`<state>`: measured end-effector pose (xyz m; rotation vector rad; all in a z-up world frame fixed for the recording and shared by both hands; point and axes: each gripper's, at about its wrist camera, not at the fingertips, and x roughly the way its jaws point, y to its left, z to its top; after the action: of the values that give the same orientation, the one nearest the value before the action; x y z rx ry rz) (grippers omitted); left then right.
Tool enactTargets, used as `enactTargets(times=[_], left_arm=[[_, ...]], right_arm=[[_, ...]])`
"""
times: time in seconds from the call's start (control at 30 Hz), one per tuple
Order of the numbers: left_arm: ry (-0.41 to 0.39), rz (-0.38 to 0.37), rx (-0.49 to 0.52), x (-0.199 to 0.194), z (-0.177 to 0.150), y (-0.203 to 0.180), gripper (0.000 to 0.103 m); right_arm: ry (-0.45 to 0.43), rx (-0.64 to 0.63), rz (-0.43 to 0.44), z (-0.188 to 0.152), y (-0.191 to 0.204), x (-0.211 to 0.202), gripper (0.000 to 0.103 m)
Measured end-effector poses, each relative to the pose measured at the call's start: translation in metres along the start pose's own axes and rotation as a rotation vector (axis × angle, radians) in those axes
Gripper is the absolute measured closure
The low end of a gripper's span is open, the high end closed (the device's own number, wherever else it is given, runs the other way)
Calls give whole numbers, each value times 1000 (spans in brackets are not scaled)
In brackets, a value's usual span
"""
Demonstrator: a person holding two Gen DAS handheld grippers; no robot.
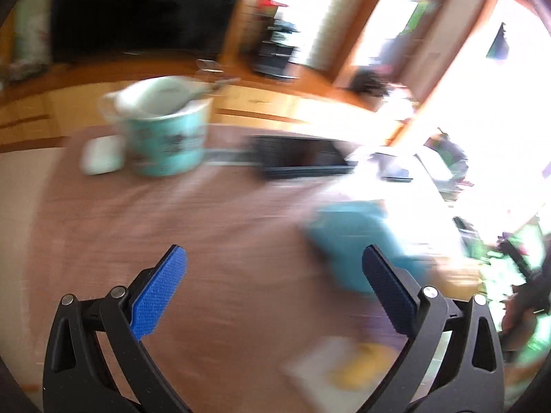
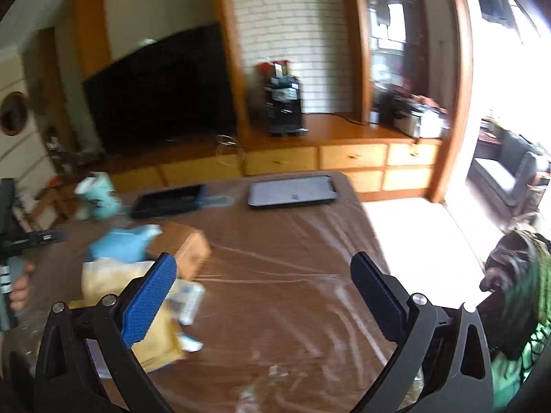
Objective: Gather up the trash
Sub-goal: 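Grasp the blue paper bag with the left tool while the right tool grasps the yellow paper bag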
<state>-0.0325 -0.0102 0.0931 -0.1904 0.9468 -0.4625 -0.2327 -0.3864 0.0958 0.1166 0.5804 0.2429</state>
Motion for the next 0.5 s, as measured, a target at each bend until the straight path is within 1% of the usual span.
enactTargets(times=[0.03,0.07,0.13,0.2,0.27,0.33,0.4,0.5], left_arm=[[36,-56,12,2,5,-15,2],[63,-79,19,7,4,-26,2],[114,-112,28,19,9,-42,2],[154,-107,27,37,16,-52,2],[202,-107,16,54,18,-61,2],[232,-105,7,60,15,-67,2],[258,-89,25,68,14,-74,2],[283,-46,51,88,7,-79,2]], right_arm=[[5,-46,67,-1,14,-4,4],[16,-87,100,-3,25,-4,4],[37,-143,112,-7,43,2,4],[69,-176,105,-14,54,13,4],[105,-168,136,-22,52,24,4],[138,-160,152,-31,53,33,4],[160,-171,145,-34,55,45,4],[193,-163,170,-38,57,62,4]])
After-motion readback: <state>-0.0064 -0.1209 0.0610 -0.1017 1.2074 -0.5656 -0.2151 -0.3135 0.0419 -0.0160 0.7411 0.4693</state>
